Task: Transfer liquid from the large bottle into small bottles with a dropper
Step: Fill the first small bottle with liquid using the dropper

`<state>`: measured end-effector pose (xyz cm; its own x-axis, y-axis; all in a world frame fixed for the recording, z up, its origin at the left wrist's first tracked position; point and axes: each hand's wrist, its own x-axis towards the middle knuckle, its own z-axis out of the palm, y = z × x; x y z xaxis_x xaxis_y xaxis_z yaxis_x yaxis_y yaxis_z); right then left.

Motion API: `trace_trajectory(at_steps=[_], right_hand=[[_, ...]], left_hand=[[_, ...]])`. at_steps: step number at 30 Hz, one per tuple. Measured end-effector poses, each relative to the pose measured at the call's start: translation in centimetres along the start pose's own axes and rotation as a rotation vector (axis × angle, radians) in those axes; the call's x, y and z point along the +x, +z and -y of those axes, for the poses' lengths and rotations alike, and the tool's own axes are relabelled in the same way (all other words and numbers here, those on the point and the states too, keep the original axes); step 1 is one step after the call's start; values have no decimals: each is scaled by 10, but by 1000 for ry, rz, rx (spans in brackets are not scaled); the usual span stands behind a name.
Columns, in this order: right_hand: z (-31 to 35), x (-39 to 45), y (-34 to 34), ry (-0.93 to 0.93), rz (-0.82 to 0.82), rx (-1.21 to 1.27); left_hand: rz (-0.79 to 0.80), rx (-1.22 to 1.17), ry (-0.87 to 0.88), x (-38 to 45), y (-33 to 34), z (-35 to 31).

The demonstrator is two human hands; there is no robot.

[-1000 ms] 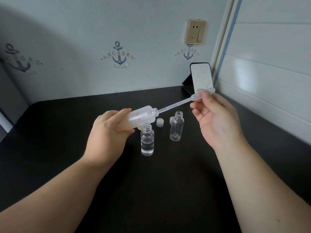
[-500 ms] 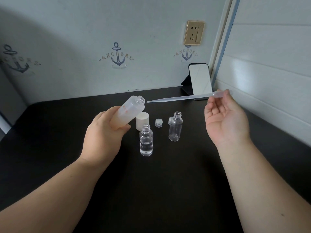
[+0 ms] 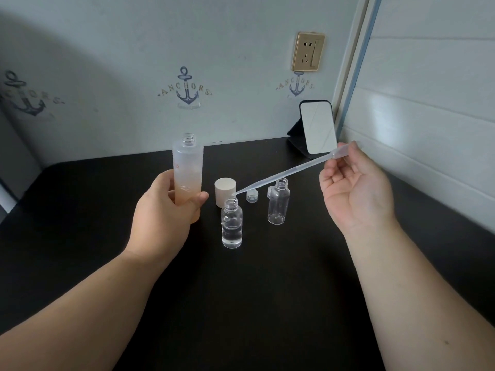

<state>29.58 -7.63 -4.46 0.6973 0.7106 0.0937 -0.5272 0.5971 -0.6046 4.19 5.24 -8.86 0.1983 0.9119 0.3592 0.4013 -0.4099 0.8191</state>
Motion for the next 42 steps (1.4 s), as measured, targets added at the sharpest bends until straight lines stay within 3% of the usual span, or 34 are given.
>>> trace_trajectory(at_steps=[13,18,25,28,37,42], right_hand=[[-1,1,-1,-2,51,-34],[-1,1,-1,-4,54,-39],[-2,2,-3,-2,62,-30],[-3,1,-3,2,65,-35],[-2,2,-4,0,58,-30],[-1,3,-3,-4,66,-37]], left_hand=[[24,1,-28,1,-1,-1],[68,-140,-60,-5,-10,-5],[-186,-128,81,-20,-23,-16],[-73,-119,151,-28,-22,-17],[473,23,297,-25,-12,-19],[548,101,366,-24,-5,-20]])
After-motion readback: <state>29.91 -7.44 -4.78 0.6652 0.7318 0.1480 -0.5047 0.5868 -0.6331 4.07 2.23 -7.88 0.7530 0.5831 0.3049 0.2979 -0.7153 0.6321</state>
